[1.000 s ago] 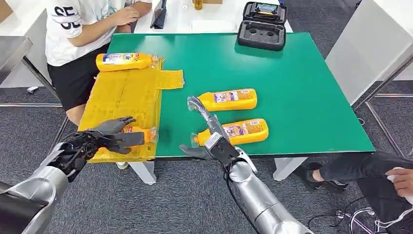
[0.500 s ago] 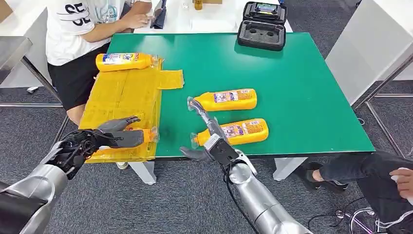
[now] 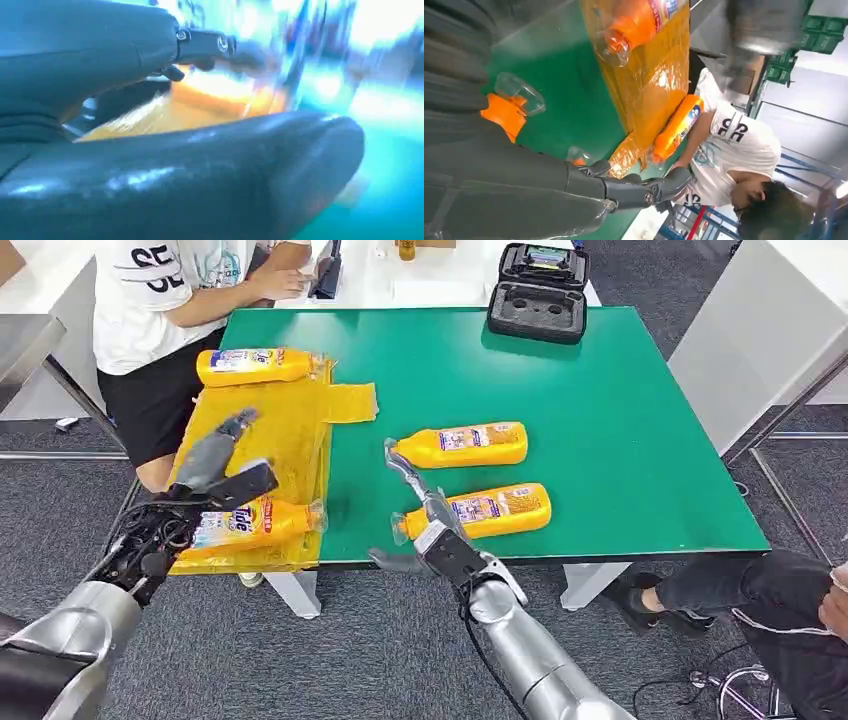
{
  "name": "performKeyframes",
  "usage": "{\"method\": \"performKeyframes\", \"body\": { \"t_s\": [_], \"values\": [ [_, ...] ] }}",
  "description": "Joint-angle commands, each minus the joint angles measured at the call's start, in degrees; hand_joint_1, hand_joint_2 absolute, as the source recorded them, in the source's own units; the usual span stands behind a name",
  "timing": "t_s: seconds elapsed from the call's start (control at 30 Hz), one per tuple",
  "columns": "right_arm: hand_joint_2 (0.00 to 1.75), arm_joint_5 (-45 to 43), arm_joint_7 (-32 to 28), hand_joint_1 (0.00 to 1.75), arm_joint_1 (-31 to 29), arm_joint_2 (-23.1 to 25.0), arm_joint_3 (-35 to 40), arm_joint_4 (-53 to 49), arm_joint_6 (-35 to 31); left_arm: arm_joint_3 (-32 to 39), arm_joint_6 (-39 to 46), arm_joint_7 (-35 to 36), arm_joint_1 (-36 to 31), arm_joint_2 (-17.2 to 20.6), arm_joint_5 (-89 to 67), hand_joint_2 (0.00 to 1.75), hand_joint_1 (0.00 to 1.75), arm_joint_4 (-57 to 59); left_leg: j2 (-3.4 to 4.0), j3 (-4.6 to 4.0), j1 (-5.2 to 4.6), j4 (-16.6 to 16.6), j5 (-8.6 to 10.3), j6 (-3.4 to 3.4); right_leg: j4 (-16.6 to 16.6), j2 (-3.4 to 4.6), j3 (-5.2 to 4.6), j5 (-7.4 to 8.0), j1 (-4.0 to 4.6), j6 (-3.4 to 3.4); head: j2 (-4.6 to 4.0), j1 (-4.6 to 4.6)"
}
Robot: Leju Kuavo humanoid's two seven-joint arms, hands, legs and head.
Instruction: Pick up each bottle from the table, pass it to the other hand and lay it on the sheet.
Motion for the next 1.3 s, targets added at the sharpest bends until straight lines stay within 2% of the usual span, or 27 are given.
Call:
{"method": "performKeyframes", "body": {
  "t_s": [0.03, 0.1, 0.23, 0.3, 0.37, 0.43, 0.47, 0.53, 0.6, 0.63, 0.7, 0.73, 0.83, 0.97, 1.3],
  "values": [
    [1.75, 2.6, 1.3, 0.00, -4.3, -2.0, 0.5, -0.7, -2.4, 17.1, 0.1, -10.6, 10.0, -7.4, 20.8, 1.75, 0.00, -11.4, 0.02, 0.17, -0.06, -0.1, -0.05, -0.03, 0.0, 0.01, 0.15, -0.05, -0.05, -0.02, 0.00, -0.02],
    [1.75, 4.6, 2.6, 0.00, -5.7, -3.3, 0.9, -1.2, -4.1, 19.0, -5.2, -11.6, 12.4, -8.8, 29.7, 1.75, 0.00, -13.1, 0.07, 0.12, -0.03, 0.0, -0.07, -0.04, 0.0, 0.05, 0.10, -0.04, -0.02, -0.03, 0.00, -0.04],
    [1.75, 8.6, 7.6, 0.00, -10.0, -6.4, 1.1, 0.1, -5.3, 19.0, -10.0, -11.5, 15.6, -10.8, 38.8, 1.75, 0.00, -14.6, 0.01, 0.21, -0.03, 0.0, -0.09, -0.05, 0.0, -0.02, 0.18, -0.08, -0.01, -0.04, 0.00, -0.02],
    [1.75, 9.9, 11.5, 0.00, -13.9, -7.9, 1.7, 3.5, -2.8, 17.7, -9.6, -11.6, 16.9, -11.1, 40.9, 1.75, 0.00, -16.1, 0.03, 0.18, -0.01, 0.0, -0.12, -0.04, 0.0, 0.00, 0.18, -0.08, 0.01, -0.03, 0.00, -0.04],
    [1.75, 11.4, 13.7, 0.00, -17.2, -8.8, 1.5, 6.5, -3.1, 16.6, -9.5, -11.4, 18.2, -11.4, 43.2, 1.75, 0.00, -18.1, 0.07, 0.12, -0.04, 0.0, -0.10, -0.02, 0.0, 0.04, 0.10, -0.05, -0.02, -0.01, 0.00, -0.02],
    [1.75, 13.6, 17.2, 0.00, -20.4, -10.2, 3.0, 10.0, -0.7, 15.6, -8.2, -11.5, 19.1, -11.4, 43.3, 1.75, 0.00, -20.0, 0.12, 0.47, 0.07, 0.2, -0.32, -0.11, 0.0, 0.08, 0.49, -0.22, 0.10, -0.08, 0.00, 0.00],
    [1.75, 14.1, 18.3, 0.00, -21.5, -10.4, 3.4, 11.5, 0.0, 15.3, -7.2, -11.5, 19.5, -11.3, 42.9, 1.75, 0.00, -20.8, 0.08, 0.11, -0.03, 0.0, -0.09, -0.02, 0.0, 0.06, 0.11, -0.04, -0.01, -0.01, 0.00, -0.04],
    [1.75, 15.5, 19.7, 0.00, -23.2, -11.2, 4.7, 13.3, 2.0, 14.6, -6.1, -11.4, 20.0, -11.0, 42.3, 1.75, 0.00, -21.8, 0.07, 0.21, -0.01, 0.1, -0.16, -0.06, 0.0, 0.05, 0.24, -0.07, 0.02, 0.01, 0.00, -0.07],
    [1.75, 16.3, 21.9, 0.00, -25.3, -12.2, 5.7, 16.3, 4.6, 13.8, -5.0, -11.4, 20.6, -10.7, 41.6, 1.75, 0.00, -23.4, 0.03, 0.14, -0.03, 0.1, -0.12, -0.04, 0.0, 0.01, 0.17, -0.05, 0.01, 0.01, 0.00, 0.00],
    [1.75, 16.5, 23.1, 0.00, -26.3, -12.8, 6.5, 18.2, 8.2, 13.3, -3.9, -11.1, 20.7, -10.6, 40.6, 1.75, 0.00, -23.9, 0.02, 0.20, -0.03, 0.1, -0.14, -0.04, 0.0, 0.01, 0.23, -0.07, 0.01, 0.00, 0.00, -0.06],
    [1.75, 16.9, 23.2, 0.00, -26.6, -13.0, 6.4, 19.2, 7.7, 12.7, -2.0, -10.6, 20.7, -10.5, 39.1, 1.75, 0.00, -24.3, -0.01, 0.08, -0.04, 0.0, -0.06, -0.02, 0.0, -0.02, 0.11, 0.00, 0.00, 0.04, 0.00, -0.04],
    [1.75, 17.4, 23.6, 0.00, -27.0, -13.1, 7.1, 19.7, 8.7, 12.3, -0.9, -10.6, 20.9, -10.4, 38.0, 1.75, 0.00, -24.6, -0.14, 0.30, 0.03, 0.1, -0.18, -0.08, 0.0, -0.16, 0.40, -0.15, 0.07, -0.02, 0.00, -0.02],
    [1.75, 16.9, 24.7, 0.00, -28.8, -13.7, 8.9, 21.7, 15.4, 11.1, 0.5, -9.1, 20.8, -9.9, 35.1, 1.75, 0.00, -24.1, -0.06, 0.09, -0.06, 0.0, -0.07, -0.02, 0.0, -0.08, 0.12, -0.02, -0.01, 0.04, 0.00, -0.02],
    [1.75, 16.2, 24.4, 0.00, -28.5, -14.8, 10.2, 21.7, 19.5, 11.1, 0.4, -9.1, 20.0, -9.7, 35.0, 1.75, 0.00, -22.8, -0.06, 0.03, -0.05, 0.0, -0.03, -0.01, 0.0, -0.08, 0.07, 0.01, -0.01, 0.05, 0.00, -0.04],
    [1.75, 15.5, 24.0, 0.00, -27.1, -16.8, 12.7, 21.3, 21.9, 10.5, 1.2, -9.8, 18.7, -10.1, 35.7, 1.75, 0.00, -20.0, -0.10, 0.16, -0.02, 0.0, -0.09, -0.04, 0.0, -0.12, 0.22, -0.05, 0.03, 0.01, 0.00, -0.04]
  ]
}}
